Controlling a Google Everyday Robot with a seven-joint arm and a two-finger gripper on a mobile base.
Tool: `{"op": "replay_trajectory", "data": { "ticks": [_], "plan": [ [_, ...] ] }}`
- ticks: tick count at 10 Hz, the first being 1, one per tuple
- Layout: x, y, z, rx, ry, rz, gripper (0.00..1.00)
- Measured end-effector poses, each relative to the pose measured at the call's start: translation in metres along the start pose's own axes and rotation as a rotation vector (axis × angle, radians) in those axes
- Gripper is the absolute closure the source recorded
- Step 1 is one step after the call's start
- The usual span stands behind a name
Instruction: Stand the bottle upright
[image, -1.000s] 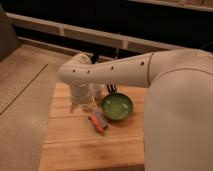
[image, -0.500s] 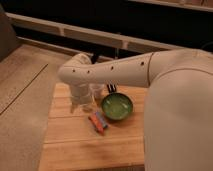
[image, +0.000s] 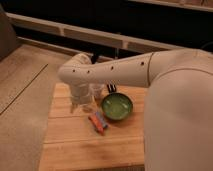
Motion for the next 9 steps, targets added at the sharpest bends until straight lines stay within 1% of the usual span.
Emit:
{"op": "replay_trajectory", "data": {
  "ticks": [3, 5, 6, 8, 9],
  "plan": [
    [0.000, 0.000, 0.000, 0.000, -0.001, 0.000, 0.35],
    [-0.004, -0.001, -0.002, 0.003, -0.018, -0.011, 0.35],
    [-0.020, 0.001, -0.009, -0.014, -0.073, -0.050, 0.35],
    [-0.058, 0.003, -0.028, -0.060, -0.200, -0.134, 0.35],
    [-0.094, -0.002, -0.051, -0.101, -0.318, -0.210, 0.35]
  ]
}}
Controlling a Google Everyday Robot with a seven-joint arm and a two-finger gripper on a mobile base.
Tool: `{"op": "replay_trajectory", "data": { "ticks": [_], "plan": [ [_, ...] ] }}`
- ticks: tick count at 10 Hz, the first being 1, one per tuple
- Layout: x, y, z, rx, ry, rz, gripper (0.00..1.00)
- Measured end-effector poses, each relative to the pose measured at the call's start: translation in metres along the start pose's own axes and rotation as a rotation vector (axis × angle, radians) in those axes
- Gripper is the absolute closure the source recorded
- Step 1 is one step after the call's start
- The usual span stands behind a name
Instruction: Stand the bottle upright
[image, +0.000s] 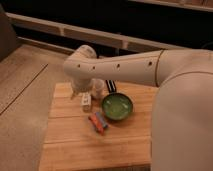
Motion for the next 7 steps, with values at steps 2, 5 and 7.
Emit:
{"op": "replay_trajectory", "data": {
  "ticks": [2, 5, 7],
  "plan": [
    [-0.043, -0.031, -0.018, -0.024, -0.138, -0.066, 0.35],
    [-0.064, -0.044, -0.030, -0.033, -0.211, -0.109, 0.35],
    [-0.060, -0.046, -0.029, -0.004, -0.200, -0.130, 0.35]
  ]
}}
